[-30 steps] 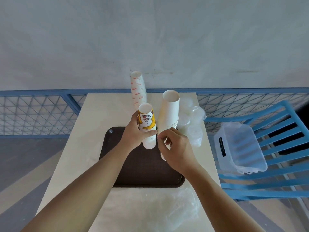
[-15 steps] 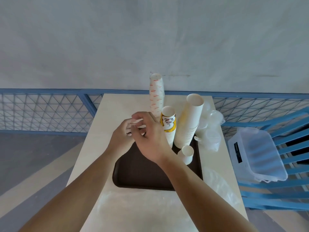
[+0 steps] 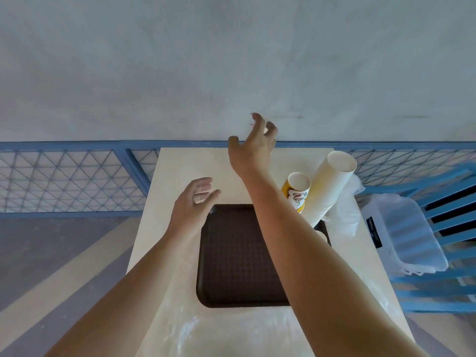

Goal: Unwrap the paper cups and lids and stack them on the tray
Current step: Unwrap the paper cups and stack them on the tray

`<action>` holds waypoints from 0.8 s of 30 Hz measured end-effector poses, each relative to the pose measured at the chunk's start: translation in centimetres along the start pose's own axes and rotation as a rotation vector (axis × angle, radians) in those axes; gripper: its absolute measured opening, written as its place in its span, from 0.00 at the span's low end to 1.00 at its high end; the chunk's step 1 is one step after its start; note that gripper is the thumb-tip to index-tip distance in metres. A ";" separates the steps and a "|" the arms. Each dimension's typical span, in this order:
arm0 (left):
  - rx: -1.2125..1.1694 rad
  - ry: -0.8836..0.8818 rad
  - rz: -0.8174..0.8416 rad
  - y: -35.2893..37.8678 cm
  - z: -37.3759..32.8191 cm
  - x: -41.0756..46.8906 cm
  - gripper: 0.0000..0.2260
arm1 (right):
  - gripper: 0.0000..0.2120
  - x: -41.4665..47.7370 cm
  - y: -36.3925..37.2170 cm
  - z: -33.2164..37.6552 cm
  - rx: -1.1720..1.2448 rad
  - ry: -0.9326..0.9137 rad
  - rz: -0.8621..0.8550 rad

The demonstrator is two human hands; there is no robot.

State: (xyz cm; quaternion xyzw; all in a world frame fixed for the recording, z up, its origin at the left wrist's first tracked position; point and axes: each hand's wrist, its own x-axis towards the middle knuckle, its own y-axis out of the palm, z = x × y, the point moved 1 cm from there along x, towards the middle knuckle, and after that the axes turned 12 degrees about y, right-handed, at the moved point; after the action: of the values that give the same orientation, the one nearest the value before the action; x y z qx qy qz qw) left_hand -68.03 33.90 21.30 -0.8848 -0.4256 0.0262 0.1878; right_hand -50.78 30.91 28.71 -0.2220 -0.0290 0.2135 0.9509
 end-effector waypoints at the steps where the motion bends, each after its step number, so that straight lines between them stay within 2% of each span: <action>1: -0.010 0.005 0.013 -0.1 -0.1 0.4 0.16 | 0.32 1.0 0.3 0.4 -0.016 0.028 -0.025; 7: -0.056 0.027 0.047 -0.1 -0.3 1.8 0.16 | 0.34 7.0 0.5 2.4 -0.168 0.240 -0.116; 10: -0.049 0.033 0.060 -0.4 -0.1 1.9 0.17 | 0.34 9.4 0.2 1.7 -0.381 0.276 -0.057; 13: -0.033 0.037 0.073 -0.6 0.3 1.8 0.18 | 0.32 11.2 0.2 -0.2 -0.548 0.251 0.090; 15: -0.008 0.030 0.090 -0.8 0.9 1.6 0.18 | 0.32 11.7 0.5 -1.4 -0.539 0.245 0.150; 17: 0.017 0.027 0.106 -1.0 1.8 1.3 0.19 | 0.32 11.7 1.0 -2.0 -0.482 0.204 0.129; 22: 0.060 -0.005 0.127 -1.7 4.2 1.0 0.20 | 0.20 11.6 2.3 -2.3 -0.377 0.073 0.060; 24: 0.102 -0.044 0.128 -1.7 5.6 1.1 0.24 | 0.19 10.8 2.9 -2.3 -0.368 0.057 0.068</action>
State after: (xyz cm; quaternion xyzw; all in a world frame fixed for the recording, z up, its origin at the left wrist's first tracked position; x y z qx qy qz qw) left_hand -69.70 37.45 16.86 -0.8988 -0.3702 0.0792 0.2210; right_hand -41.75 36.86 24.95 -0.3989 -0.0331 0.2304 0.8869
